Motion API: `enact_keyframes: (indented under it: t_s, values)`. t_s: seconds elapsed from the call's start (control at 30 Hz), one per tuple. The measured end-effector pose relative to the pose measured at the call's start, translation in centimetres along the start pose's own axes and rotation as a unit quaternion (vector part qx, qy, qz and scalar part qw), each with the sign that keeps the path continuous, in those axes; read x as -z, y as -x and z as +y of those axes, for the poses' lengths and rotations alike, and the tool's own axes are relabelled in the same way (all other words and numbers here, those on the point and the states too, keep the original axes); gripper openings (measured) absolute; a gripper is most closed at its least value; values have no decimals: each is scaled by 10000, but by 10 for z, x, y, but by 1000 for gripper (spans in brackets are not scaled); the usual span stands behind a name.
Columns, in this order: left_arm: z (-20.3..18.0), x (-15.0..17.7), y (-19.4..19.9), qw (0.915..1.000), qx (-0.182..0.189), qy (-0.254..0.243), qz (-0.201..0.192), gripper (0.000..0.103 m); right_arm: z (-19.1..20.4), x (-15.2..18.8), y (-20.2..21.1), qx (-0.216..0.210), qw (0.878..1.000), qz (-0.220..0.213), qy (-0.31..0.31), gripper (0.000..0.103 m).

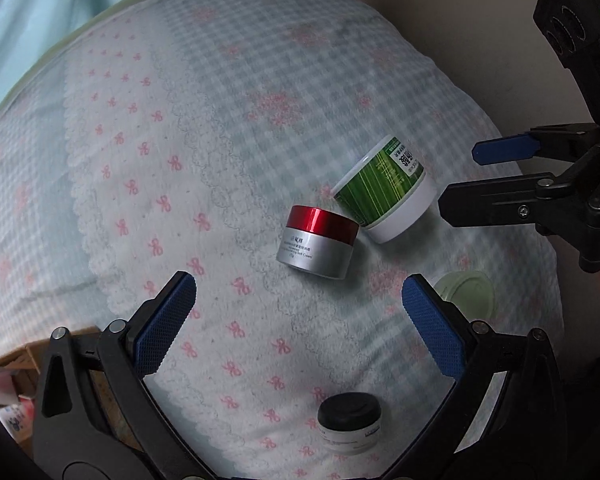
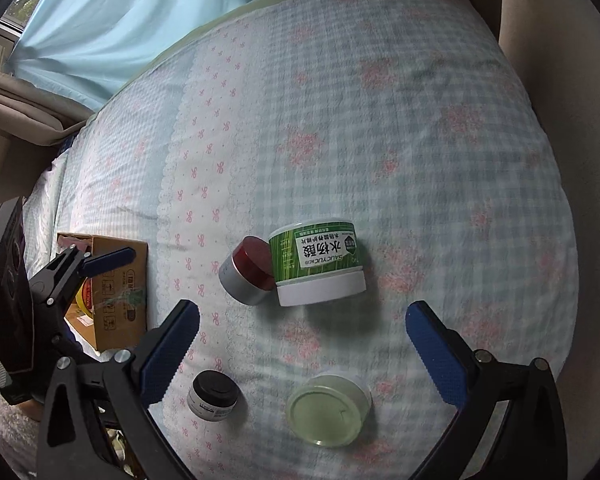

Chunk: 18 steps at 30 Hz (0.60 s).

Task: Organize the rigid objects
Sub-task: 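Move both tools toward the green-lidded jar and red-capped silver jar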

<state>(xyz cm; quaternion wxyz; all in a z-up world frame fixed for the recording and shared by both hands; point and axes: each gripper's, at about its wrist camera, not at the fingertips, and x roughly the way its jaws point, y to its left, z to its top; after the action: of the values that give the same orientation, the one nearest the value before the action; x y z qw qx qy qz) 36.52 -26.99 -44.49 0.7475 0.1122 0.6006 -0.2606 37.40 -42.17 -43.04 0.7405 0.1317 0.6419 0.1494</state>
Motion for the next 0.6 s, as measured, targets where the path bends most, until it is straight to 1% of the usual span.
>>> enact_keyframes:
  t_s: [0.1,0.17,0.23,0.3,0.33,0.37,0.4,0.43,0.5,0.6]
  values:
    - [2,-7,-31,9997,166,-78,134,97,-10,-8,-26,-158,9996,239,-8,103]
    - [1,-10,-46,9993,285,-138,191,94,-16,-11,-38,-284,9991,315,-34,102]
    - [0,-13,-58,9988,346,-221,260,90,-19,-13,-47,-342,9987,362,-53,98]
    - [-2,-14,-67,9982,400,-300,316,82,-21,-16,-55,-314,9986,425,-62,94]
    - [-2,-15,-70,9980,423,-327,334,80,-22,-17,-58,-326,9984,451,-73,92]
    - [-3,-15,-72,9977,465,-346,341,76,-23,-17,-61,-381,9981,479,-92,88]
    - [-3,-16,-74,9974,509,-359,350,69,-23,-17,-64,-443,9977,508,-106,84]
    - [-3,-16,-77,9971,538,-379,381,65,-23,-17,-67,-474,9974,539,-101,83]
    - [-5,-17,-80,9965,566,-464,411,53,-22,-17,-72,-515,9970,573,-86,73]
    - [-6,-19,-80,9964,576,-481,388,53,-23,-19,-73,-600,9965,546,-216,70]
